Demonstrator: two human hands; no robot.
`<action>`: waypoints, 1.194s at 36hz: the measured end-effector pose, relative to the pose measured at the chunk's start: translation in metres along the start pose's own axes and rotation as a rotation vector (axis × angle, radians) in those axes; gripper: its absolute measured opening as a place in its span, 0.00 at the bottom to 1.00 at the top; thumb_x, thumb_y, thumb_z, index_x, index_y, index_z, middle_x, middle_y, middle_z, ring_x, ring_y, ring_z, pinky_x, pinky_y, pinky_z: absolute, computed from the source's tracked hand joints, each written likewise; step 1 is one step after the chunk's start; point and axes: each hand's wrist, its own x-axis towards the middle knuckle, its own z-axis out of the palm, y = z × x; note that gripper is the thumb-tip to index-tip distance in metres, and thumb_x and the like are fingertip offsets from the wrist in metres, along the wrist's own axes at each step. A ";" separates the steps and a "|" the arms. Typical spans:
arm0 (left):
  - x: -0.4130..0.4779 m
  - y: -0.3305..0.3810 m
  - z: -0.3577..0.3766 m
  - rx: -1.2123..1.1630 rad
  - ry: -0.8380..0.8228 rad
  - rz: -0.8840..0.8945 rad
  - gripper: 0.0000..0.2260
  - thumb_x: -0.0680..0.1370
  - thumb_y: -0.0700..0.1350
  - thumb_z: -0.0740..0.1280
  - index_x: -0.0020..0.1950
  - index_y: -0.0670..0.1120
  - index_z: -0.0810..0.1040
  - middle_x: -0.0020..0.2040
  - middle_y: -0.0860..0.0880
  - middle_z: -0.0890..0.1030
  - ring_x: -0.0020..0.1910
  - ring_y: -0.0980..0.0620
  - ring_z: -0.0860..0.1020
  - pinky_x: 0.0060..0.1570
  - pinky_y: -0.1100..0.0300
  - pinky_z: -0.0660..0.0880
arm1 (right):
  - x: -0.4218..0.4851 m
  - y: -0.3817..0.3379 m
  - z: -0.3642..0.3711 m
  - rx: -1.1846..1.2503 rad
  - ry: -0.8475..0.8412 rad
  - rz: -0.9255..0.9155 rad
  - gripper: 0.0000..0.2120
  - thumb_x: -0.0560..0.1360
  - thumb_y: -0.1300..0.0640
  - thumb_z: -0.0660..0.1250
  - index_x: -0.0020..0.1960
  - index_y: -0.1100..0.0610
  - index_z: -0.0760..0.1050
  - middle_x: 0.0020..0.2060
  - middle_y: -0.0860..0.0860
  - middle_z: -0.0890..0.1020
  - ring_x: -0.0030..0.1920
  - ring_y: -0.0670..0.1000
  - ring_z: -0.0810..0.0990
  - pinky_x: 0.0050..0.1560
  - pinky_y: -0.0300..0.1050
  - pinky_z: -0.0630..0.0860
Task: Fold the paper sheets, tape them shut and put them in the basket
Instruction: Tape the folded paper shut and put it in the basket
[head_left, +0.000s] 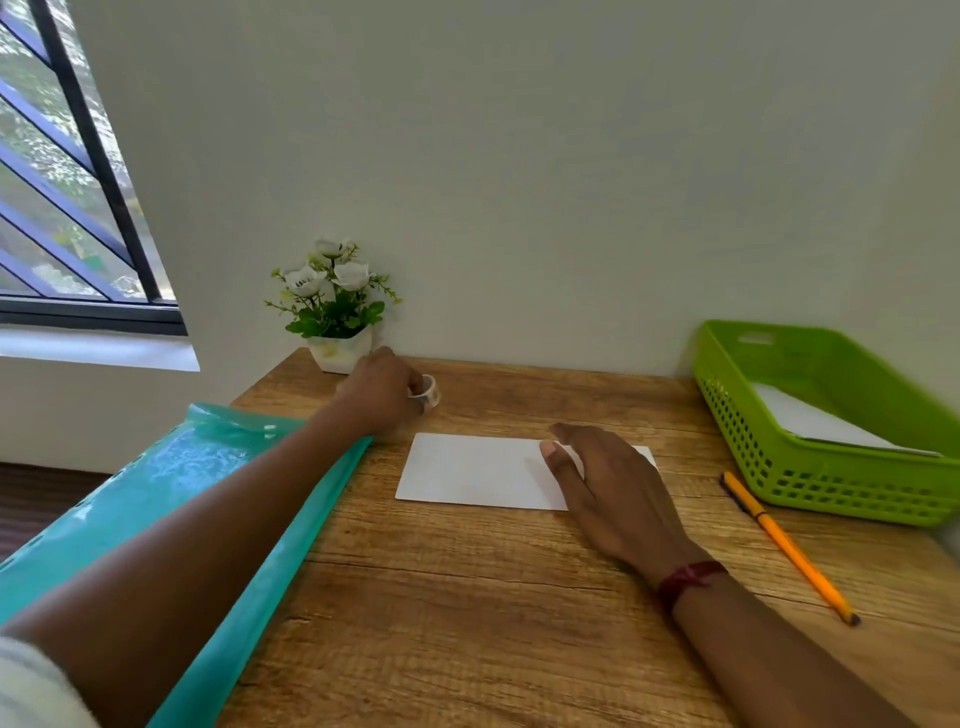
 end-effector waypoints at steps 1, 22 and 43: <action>-0.005 0.007 -0.001 -0.073 0.022 0.020 0.12 0.75 0.52 0.73 0.56 0.51 0.84 0.57 0.46 0.77 0.53 0.48 0.76 0.52 0.55 0.74 | 0.000 0.001 0.000 0.007 0.002 -0.004 0.27 0.80 0.38 0.47 0.71 0.48 0.69 0.68 0.47 0.75 0.67 0.47 0.71 0.63 0.42 0.68; -0.091 0.091 0.034 -1.108 -0.035 0.093 0.06 0.75 0.45 0.74 0.51 0.47 0.87 0.49 0.55 0.84 0.47 0.54 0.81 0.42 0.56 0.83 | -0.001 0.009 -0.003 0.704 0.197 -0.013 0.21 0.71 0.61 0.76 0.58 0.45 0.76 0.44 0.40 0.83 0.44 0.41 0.82 0.43 0.33 0.76; -0.098 0.093 0.036 -1.286 -0.141 0.002 0.03 0.73 0.47 0.75 0.46 0.52 0.86 0.44 0.59 0.84 0.46 0.55 0.83 0.39 0.61 0.81 | -0.009 -0.004 0.000 0.699 0.253 -0.109 0.16 0.74 0.60 0.73 0.59 0.47 0.80 0.46 0.42 0.84 0.46 0.45 0.83 0.41 0.34 0.77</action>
